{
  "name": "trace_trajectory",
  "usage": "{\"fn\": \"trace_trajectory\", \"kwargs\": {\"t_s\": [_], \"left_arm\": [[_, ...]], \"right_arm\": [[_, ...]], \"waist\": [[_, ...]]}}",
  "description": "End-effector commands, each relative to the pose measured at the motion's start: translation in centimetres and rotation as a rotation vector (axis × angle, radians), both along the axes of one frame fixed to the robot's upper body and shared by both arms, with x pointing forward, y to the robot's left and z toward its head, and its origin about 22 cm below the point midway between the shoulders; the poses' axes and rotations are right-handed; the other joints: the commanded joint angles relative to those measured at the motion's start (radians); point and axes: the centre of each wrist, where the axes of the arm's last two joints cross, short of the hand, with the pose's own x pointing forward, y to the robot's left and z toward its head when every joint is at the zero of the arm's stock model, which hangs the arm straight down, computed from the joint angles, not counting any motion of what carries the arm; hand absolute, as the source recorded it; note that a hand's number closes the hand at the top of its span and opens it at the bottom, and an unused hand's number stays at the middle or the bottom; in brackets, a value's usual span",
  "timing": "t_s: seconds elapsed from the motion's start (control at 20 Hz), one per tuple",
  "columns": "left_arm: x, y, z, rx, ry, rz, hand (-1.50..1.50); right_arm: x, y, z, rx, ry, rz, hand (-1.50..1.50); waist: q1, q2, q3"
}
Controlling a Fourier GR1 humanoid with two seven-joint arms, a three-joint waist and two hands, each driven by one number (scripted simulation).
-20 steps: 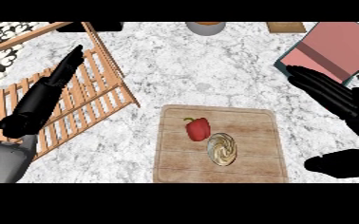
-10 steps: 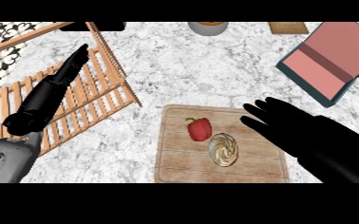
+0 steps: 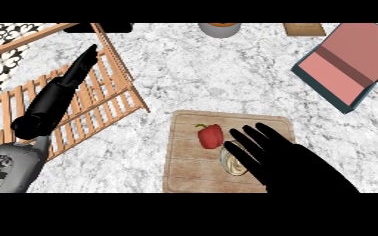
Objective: Pick the cupcake from the cutting board and place it in the cardboard box
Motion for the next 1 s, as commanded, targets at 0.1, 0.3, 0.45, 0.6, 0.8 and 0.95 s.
{"fn": "trace_trajectory", "kwargs": {"t_s": [0.1, 0.3, 0.45, 0.6, 0.8, 0.95], "left_arm": [[-0.7, -1.2, -0.6, -0.039, 0.049, -0.017, 0.00], [-1.1, -1.2, -1.5, -0.035, 0.034, 0.004, 0.00], [-1.9, -0.4, -2.5, -0.045, 0.059, -0.016, 0.00], [-1.2, -1.3, -2.5, -0.046, 0.060, -0.021, 0.00], [-2.1, -1.1, -2.5, -0.032, 0.060, -0.012, 0.00], [-1.7, -1.4, -1.1, -0.026, 0.048, -0.017, 0.00]], "right_arm": [[0.3, 3.6, -2.9, -0.036, 0.041, -0.057, -1.50], [0.3, 3.8, -2.2, -0.078, -0.002, -0.071, -1.50], [-0.8, 4.9, -4.1, -0.091, -0.020, -0.081, -1.50], [0.3, 5.6, -4.9, -0.057, -0.042, -0.087, -1.50], [1.0, 4.5, -5.8, -0.115, -0.033, -0.099, -1.50], [0.5, 5.4, -6.8, -0.171, -0.039, -0.117, -1.50]], "waist": [[0.003, 0.009, -0.008], [-0.001, 0.009, -0.008], [0.000, 0.009, -0.008], [0.001, 0.011, -0.008], [0.001, 0.010, -0.008], [-0.001, 0.009, -0.008]]}}
